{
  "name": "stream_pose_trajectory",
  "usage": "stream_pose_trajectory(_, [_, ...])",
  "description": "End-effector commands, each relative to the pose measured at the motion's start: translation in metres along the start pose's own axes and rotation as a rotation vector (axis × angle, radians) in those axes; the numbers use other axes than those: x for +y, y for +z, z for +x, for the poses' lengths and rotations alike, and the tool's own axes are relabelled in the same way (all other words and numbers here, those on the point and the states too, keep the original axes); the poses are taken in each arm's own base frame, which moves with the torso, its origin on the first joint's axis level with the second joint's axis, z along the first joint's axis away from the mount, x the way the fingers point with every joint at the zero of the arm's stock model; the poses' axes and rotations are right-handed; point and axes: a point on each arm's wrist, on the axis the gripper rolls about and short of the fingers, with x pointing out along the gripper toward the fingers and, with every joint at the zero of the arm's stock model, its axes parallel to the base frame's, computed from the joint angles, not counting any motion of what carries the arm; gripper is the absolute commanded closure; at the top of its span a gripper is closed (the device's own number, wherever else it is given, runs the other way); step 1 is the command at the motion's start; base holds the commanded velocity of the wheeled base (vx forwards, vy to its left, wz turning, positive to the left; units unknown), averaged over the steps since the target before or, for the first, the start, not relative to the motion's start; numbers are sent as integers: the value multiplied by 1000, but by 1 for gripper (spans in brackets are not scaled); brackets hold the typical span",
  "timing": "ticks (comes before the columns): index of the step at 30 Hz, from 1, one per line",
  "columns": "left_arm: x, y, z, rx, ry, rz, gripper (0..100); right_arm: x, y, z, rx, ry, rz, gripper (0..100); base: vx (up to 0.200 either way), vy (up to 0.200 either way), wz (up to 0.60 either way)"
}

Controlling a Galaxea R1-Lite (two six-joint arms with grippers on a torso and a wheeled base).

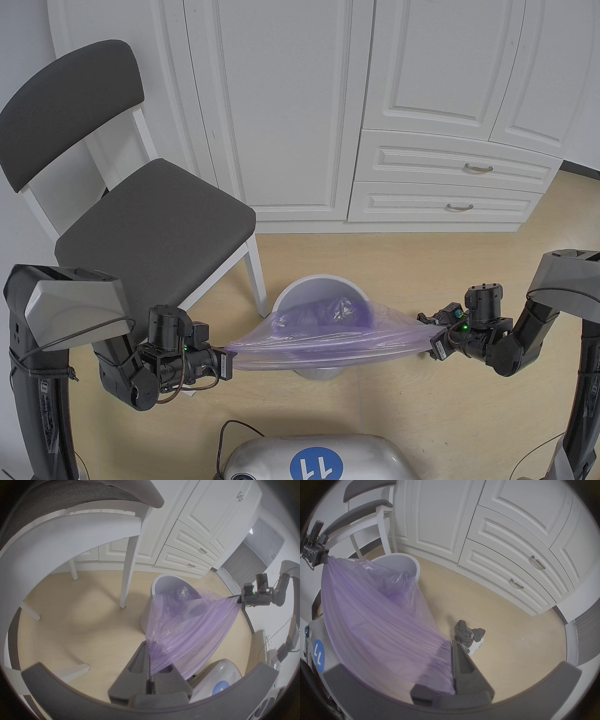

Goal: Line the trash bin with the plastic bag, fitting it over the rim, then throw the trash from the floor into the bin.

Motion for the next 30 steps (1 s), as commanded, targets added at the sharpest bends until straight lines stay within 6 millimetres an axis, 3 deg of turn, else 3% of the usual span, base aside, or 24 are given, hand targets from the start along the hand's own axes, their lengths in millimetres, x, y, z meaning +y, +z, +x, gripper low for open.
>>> stream_pose_trajectory(1, [-1, -6, -3, 25, -12, 23, 100, -1, 1, -10, -6, 13, -32, 100, 0, 0, 0])
stream_pose_trajectory(6, [0, -12, 2, 44, -19, 24, 100, 6, -3, -7, 9, 32, -48, 100, 0, 0, 0])
stream_pose_trajectory(14, [5, -29, 33, 42, -1, 24, 100, 40, -21, 36, 44, 74, -44, 100, 0, 0, 0])
stream_pose_trajectory(30, [6, 5, 50, -144, 98, -91, 100, 51, -8, 73, -51, 17, 145, 100, 0, 0, 0])
